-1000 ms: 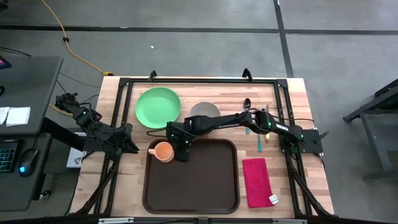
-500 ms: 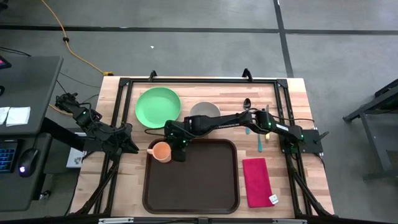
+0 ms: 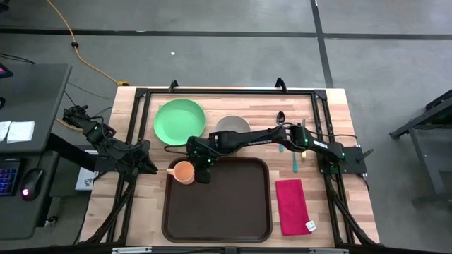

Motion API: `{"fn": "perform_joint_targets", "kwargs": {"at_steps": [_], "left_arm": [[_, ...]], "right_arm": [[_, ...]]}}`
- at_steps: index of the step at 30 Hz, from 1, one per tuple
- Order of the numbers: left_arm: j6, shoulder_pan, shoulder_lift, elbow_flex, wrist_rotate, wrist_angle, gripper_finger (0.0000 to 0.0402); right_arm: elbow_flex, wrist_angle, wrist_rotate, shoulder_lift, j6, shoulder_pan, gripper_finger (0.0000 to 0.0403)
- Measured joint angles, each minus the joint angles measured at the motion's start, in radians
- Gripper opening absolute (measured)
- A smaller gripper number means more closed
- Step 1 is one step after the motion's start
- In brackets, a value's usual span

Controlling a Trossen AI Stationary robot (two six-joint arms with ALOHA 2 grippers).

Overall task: Set up tray
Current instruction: Put the light orange mug on the top left of the brown tray, then put the green plate in the center of the brown tray

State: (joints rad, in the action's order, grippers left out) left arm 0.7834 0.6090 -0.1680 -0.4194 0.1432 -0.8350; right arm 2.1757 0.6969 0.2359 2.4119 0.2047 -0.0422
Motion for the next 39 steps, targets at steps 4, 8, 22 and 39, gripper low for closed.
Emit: {"fn": "perform_joint_targets", "kwargs": {"at_steps": [4,8,22,39], "left_arm": [[0.0,0.0,0.0,0.0,0.0,0.007,0.0104],[0.0,0.0,0.0,0.0,0.0,0.008,0.0104],[0.0,0.0,0.0,0.0,0.005,0.01,0.0104],[0.0,0.0,0.0,0.0,0.005,0.01,0.0104]], "right_arm": [[0.0,-0.014,0.0,0.0,0.002,0.0,0.0129],[0.001,-0.027,0.01,0.004,0.004,0.0,0.0129],[0.001,-0.078,0.032,0.023,0.021,-0.002,0.0129],[0.01,0.154,0.003,0.0,-0.003,0.016,0.0129]]}}
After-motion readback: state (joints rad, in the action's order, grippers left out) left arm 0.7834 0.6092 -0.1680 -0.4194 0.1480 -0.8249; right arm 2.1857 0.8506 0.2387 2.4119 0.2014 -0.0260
